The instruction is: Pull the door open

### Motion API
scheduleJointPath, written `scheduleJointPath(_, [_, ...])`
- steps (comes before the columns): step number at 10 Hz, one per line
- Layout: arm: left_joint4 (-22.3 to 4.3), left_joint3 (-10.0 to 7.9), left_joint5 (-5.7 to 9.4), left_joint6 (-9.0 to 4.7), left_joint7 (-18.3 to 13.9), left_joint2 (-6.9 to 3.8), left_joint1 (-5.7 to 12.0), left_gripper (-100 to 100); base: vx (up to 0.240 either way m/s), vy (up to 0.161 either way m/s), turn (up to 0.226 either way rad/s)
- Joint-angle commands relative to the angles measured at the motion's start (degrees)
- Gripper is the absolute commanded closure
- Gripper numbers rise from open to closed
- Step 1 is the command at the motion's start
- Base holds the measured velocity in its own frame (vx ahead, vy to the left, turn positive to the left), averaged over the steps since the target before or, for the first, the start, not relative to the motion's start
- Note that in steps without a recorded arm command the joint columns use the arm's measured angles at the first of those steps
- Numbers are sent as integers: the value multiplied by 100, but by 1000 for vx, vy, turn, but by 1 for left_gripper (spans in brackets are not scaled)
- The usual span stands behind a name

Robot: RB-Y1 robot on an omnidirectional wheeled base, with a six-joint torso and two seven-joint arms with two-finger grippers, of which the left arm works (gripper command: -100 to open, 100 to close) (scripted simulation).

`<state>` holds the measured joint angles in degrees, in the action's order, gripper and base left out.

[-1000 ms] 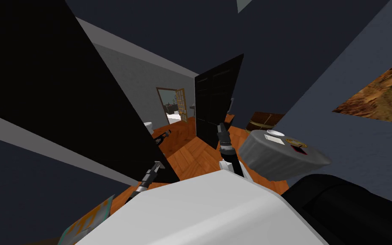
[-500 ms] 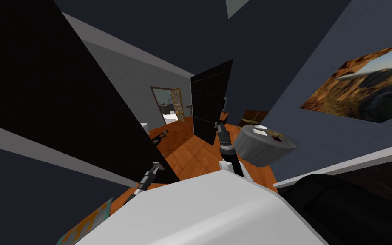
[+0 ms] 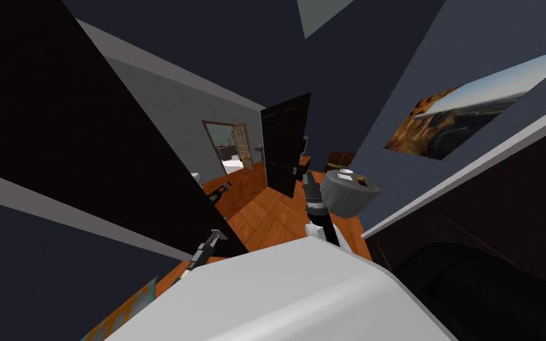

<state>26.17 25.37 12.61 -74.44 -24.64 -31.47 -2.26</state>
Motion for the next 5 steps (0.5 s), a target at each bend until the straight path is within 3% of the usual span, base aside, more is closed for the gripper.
scheduleJointPath(1, [-83,14,25,-114,-14,-33,-9,100,-182,93,-147])
scheduleJointPath(2, [-65,24,5,-67,-11,0,7,100,-81,36,-39])
scheduleJointPath(3, [-274,119,48,-210,-39,30,69,100,-122,47,-102])
scheduleJointPath(5, [-485,208,102,-356,-66,53,145,100,-171,84,-146])
